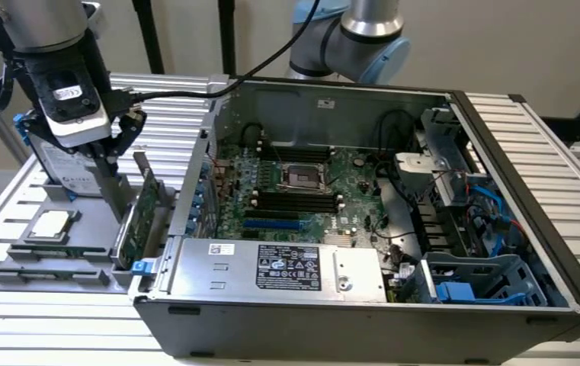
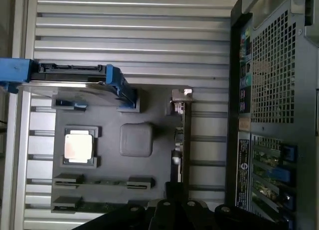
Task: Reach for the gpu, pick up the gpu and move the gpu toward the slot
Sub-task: 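Reach for the gpu, then pick up the gpu and move the gpu toward the slot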
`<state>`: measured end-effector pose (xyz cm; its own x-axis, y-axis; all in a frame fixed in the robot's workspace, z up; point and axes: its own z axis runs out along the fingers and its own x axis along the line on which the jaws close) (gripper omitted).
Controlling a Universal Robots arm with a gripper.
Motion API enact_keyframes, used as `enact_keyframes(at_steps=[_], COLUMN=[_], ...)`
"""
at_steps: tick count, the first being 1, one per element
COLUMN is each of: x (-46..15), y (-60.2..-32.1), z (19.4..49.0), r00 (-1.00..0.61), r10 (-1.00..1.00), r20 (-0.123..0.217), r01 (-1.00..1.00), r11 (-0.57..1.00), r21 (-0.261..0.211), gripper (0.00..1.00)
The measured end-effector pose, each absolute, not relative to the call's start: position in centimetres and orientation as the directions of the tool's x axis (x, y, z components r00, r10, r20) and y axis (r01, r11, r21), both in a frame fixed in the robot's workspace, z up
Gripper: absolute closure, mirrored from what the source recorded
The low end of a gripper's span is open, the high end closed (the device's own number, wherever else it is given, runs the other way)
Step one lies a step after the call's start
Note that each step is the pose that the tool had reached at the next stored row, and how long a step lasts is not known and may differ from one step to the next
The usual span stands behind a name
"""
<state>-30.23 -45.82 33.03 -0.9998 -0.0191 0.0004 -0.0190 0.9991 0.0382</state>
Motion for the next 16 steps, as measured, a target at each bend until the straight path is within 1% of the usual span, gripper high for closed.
enact_keyframes(at_steps=[16], x=[-29.57], y=[-45.95], z=[32.93], r00=[-1.000], r10=[-0.019], r20=[0.001], r01=[-0.019], r11=[0.999], r21=[0.038], gripper=[0.89])
